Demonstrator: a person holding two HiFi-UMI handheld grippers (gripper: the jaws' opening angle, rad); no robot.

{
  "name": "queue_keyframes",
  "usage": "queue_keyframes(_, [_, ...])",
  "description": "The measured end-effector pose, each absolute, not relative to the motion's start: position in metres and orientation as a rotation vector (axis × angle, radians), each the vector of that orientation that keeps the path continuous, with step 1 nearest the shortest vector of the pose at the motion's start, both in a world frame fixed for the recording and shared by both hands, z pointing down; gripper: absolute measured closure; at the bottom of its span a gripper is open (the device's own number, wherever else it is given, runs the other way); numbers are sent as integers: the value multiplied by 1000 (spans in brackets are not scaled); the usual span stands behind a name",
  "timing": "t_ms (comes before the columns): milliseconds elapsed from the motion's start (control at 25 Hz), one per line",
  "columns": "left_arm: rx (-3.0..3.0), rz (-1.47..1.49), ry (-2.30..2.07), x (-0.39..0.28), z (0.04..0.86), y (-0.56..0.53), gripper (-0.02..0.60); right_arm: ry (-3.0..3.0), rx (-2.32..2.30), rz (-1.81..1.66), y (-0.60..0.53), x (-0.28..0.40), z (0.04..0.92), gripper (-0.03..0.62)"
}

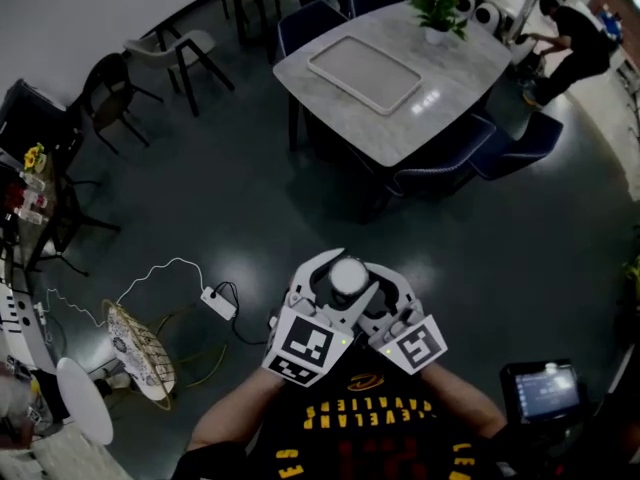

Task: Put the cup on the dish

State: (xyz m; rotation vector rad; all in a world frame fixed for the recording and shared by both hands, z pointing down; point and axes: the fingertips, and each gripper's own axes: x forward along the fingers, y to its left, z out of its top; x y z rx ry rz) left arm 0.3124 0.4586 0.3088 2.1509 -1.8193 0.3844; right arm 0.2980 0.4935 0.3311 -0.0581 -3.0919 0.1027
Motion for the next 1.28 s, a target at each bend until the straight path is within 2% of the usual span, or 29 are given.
queue_keyframes(560, [2248, 429, -1752, 207, 307, 448, 324, -3083, 94, 82, 482, 188, 328, 368])
queue_keyframes(1280, [2200, 396, -1884, 130, 310, 412, 324, -3078, 59, 60, 447, 109, 333, 368])
